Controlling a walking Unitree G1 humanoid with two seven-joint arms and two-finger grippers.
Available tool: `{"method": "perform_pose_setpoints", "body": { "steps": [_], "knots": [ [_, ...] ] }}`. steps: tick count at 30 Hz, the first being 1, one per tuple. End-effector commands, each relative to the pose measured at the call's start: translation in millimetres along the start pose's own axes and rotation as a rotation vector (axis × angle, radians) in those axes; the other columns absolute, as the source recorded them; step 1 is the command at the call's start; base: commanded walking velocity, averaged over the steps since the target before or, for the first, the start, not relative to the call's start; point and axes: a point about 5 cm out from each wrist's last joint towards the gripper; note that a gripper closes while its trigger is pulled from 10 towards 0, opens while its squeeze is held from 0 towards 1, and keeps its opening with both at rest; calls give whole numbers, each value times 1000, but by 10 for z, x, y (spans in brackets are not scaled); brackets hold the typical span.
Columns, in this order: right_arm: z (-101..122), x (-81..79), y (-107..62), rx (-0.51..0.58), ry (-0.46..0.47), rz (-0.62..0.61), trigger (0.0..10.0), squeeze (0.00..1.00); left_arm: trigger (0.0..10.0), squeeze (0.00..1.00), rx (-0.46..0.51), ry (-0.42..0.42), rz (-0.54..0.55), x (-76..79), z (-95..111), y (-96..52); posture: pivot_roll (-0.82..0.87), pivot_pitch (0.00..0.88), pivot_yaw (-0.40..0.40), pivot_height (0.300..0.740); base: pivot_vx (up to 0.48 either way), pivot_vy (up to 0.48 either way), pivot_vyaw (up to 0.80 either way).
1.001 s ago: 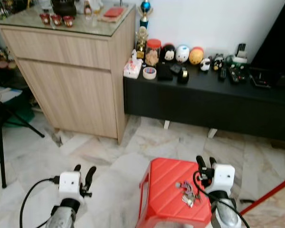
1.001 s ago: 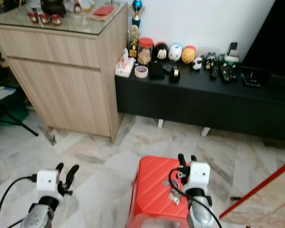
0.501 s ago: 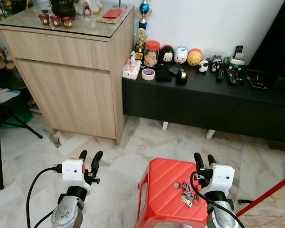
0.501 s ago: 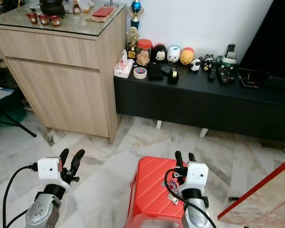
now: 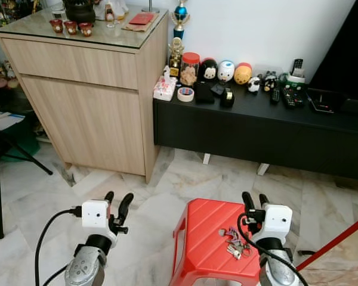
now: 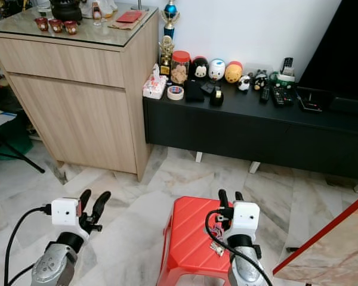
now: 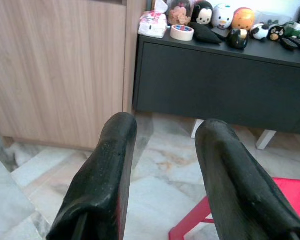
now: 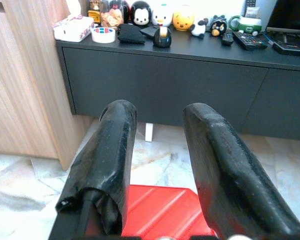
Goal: Hang keys on a hook
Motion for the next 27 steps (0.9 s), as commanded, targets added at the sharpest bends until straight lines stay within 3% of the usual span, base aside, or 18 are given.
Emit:
{"method": "perform_pose_setpoints", "body": {
  "steps": [1, 17, 22, 27],
  "knots": [
    [-7, 13, 5, -12, 10, -16, 10000, 0, 10000, 0, 1, -3, -8, 18, 28, 23, 58, 7, -95, 740, 0, 0, 0],
    [-47, 14, 31, -62, 2, -43, 10000, 0, 10000, 0, -11, -12, 1, 24, 25, 43, 59, 17, -93, 740, 0, 0, 0],
    [-39, 31, 49, -57, -5, -51, 10000, 0, 10000, 0, -13, -13, 1, 25, 28, 42, 62, 23, -92, 695, 0, 0, 0],
    [-31, 28, 42, -52, -4, -48, 10000, 0, 10000, 0, -15, -13, 0, 28, 29, 46, 63, 28, -92, 695, 0, 0, 0]
  ]
}}
Point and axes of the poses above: a point about 5 cm out from each wrist's last joint towards the gripper, its own y axis pointing out of the wrist towards the gripper, its own z axis along the axis of the wrist's last joint, x = y × z, and after that the axes turned 2 degrees about y, right-handed
